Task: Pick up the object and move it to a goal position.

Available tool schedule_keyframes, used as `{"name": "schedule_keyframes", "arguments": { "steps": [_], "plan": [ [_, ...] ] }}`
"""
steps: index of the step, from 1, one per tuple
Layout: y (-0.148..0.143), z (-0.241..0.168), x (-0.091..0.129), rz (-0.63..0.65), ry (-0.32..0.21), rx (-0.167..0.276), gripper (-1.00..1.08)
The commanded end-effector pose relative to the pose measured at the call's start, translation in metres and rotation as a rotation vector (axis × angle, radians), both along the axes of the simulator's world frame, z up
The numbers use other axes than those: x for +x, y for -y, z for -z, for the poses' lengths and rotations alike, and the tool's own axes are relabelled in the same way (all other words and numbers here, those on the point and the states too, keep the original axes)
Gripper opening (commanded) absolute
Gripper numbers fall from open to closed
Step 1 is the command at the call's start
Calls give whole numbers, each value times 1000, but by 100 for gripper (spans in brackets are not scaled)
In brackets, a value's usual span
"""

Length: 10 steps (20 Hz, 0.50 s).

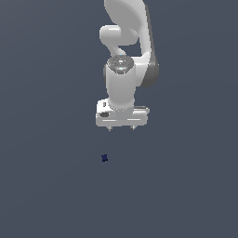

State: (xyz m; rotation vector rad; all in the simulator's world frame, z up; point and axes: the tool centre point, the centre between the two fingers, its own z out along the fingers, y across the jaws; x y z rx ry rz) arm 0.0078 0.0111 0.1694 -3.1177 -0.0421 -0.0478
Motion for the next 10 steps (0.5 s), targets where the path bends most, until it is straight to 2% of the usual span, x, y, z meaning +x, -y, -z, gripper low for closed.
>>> {"name": "schedule_keyframes", "arguments": {
  "steps": [1, 10],
  "plan": [
    [0, 0, 0, 0, 0, 0, 100],
    [4, -19, 9, 6, 33, -22, 100]
  ]
}}
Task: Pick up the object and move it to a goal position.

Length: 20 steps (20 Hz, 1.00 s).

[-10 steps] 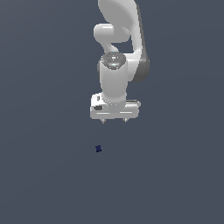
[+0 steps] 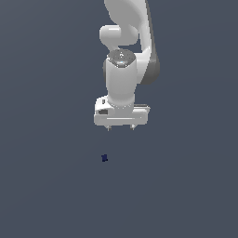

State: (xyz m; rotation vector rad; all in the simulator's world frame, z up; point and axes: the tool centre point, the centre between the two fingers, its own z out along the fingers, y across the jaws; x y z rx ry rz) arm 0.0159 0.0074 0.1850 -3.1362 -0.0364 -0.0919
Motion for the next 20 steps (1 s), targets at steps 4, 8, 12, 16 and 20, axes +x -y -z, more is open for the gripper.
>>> {"name": "schedule_keyframes", "arguments": {
  "steps": [4, 8, 12, 16, 20],
  "plan": [
    [0, -2, 1, 1, 4, -3, 100],
    [4, 3, 5, -8, 1, -4, 100],
    [11, 14, 14, -27, -5, -6, 100],
    [22, 30, 25, -54, -15, -9, 100],
    [37, 54, 39, -91, -27, -11, 100]
  ]
}}
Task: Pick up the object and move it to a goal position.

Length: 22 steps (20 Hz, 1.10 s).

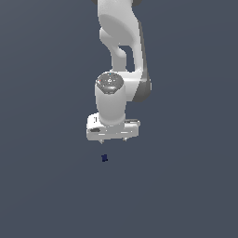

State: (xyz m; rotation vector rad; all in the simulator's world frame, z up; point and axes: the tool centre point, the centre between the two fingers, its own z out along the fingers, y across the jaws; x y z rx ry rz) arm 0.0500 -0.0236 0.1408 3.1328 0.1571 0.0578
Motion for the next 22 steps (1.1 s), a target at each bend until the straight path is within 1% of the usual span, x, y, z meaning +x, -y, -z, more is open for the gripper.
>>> {"name": "schedule_keyframes", "arguments": {
  "steps": [1, 6, 11, 16, 22],
  "plan": [
    [11, 17, 8, -24, -9, -1, 100],
    [29, 46, 21, -65, -23, -1, 100],
    [42, 67, 28, -92, -32, 0, 100],
    [48, 77, 31, -105, -37, 0, 100],
    [48, 80, 30, -103, -38, 0, 100]
  ]
}}
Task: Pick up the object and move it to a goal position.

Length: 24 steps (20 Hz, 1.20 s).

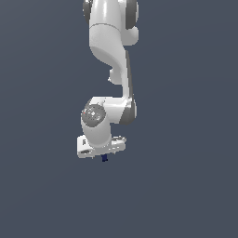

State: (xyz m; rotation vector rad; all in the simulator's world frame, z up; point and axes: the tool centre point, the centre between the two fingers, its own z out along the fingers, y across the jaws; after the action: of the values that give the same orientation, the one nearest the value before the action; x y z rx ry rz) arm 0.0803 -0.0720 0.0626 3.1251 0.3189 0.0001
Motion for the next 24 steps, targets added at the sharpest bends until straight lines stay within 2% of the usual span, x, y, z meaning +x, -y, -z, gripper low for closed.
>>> {"name": "schedule_keyframes", "arguments": {
  "steps": [1, 9, 15, 16, 24],
  "plan": [
    [0, 5, 0, 0, -1, 0, 100],
    [0, 43, -1, -2, 0, 0, 100],
    [0, 49, 1, -3, 0, 0, 100],
    [0, 49, 1, -3, 0, 0, -100],
    [0, 49, 1, -3, 0, 0, -100]
  ]
}}
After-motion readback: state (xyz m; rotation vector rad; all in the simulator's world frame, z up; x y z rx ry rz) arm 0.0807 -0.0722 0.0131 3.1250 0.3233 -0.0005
